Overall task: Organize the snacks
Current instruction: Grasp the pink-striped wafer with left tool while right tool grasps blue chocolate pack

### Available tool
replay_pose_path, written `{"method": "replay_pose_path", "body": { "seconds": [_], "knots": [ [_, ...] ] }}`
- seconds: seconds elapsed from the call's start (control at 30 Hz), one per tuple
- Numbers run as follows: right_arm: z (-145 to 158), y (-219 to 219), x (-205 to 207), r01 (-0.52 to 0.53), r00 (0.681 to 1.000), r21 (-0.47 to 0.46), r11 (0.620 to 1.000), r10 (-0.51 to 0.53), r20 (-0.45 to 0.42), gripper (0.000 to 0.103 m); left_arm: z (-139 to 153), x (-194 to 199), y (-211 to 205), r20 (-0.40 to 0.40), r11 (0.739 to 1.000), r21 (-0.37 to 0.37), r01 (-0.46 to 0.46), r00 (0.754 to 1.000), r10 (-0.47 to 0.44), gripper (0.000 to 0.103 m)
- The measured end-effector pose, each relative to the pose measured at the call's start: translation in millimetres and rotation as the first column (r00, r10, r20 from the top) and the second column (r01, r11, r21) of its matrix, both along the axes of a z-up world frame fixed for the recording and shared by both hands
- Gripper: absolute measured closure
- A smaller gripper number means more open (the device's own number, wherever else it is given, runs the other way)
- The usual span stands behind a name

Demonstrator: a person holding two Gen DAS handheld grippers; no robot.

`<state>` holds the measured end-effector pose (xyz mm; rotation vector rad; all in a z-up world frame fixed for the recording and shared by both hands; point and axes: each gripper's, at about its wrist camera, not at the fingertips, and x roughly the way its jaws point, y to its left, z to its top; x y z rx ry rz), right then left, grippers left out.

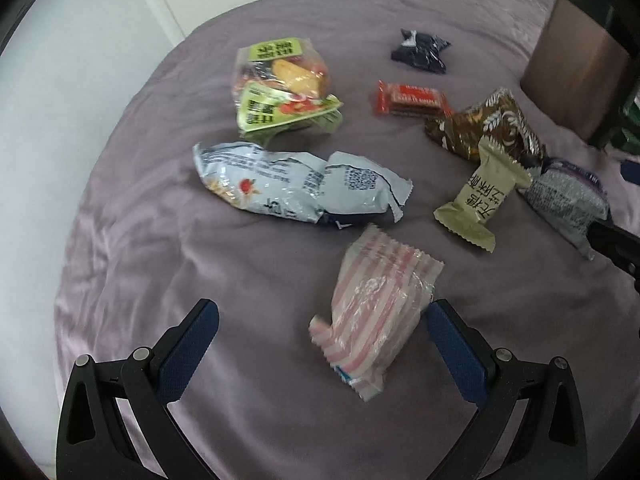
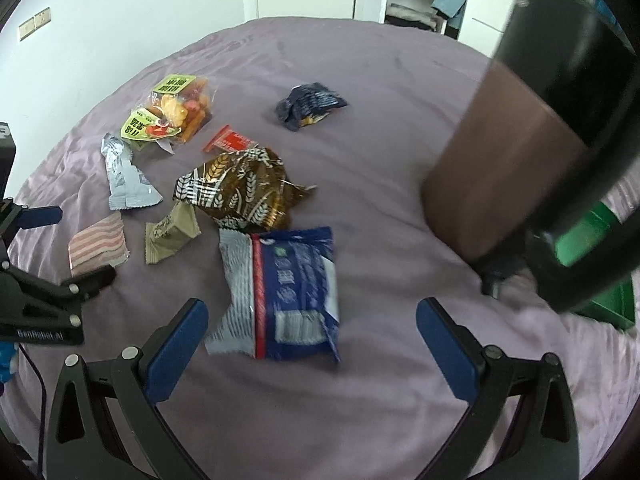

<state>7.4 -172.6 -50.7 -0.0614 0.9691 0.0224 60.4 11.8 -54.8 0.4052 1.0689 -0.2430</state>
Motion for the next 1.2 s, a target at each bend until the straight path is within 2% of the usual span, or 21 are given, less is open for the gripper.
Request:
{"method": "replay_pose_path", "body": {
  "seconds": [0.33,0.47,0.57,0.87,0.9,0.97,1.03,1.07,1.13,1.2],
  "knots": [
    [-25.3,10.3,34.5,-0.021,0.998,0.054,0.998,0.025,-0.062,0.0,-19.2,23.1,-4.8,-0.069,0.999,0.013,0.033,0.997,-0.032,0.001],
    [-29.9,12.0,42.7,-0.037,0.996,0.07,0.997,0.042,-0.083,0.0,-24.6,30.2,2.6,-0.119,0.999,-0.035,0.014,0.993,-0.018,0.001],
    [-31.0,12.5,45.9,-0.043,0.995,0.076,0.996,0.05,-0.091,0.0,-26.3,32.5,7.6,-0.126,0.998,-0.057,0.003,0.992,-0.011,0.001],
    [-26.6,7.9,38.4,-0.063,0.992,0.107,0.992,0.074,-0.099,0.0,-23.1,41.0,2.0,-0.153,0.999,-0.014,0.046,0.987,-0.047,0.002],
    [-26.2,6.0,37.2,-0.065,0.992,0.112,0.992,0.077,-0.099,0.005,-22.4,40.4,0.7,-0.148,0.998,-0.011,0.054,0.987,-0.055,0.006],
    [-25.4,5.2,34.2,-0.071,0.992,0.115,0.991,0.083,-0.098,0.008,-19.2,36.8,-5.7,-0.136,0.998,-0.004,0.071,0.988,-0.07,0.013],
    [-24.7,5.4,34.2,-0.078,0.991,0.121,0.99,0.09,-0.097,0.011,-16.3,37.2,-15.4,-0.125,0.996,-0.001,0.092,0.988,-0.091,0.031],
    [-24.2,5.3,33.5,-0.083,0.991,0.126,0.989,0.095,-0.095,0.012,-16.0,30.2,-22.9,-0.119,0.995,-0.001,0.096,0.988,-0.095,0.036],
    [-23.6,5.8,31.1,-0.094,0.99,0.135,0.986,0.107,-0.092,0.013,-12.3,29.0,-25.4,-0.114,0.995,-0.01,0.099,0.988,-0.1,0.061],
    [-24.1,5.7,29.9,-0.103,0.989,0.145,0.984,0.117,-0.089,0.014,-9.3,28.8,-27.0,-0.108,0.995,-0.015,0.096,0.989,-0.097,0.068]
  ]
}}
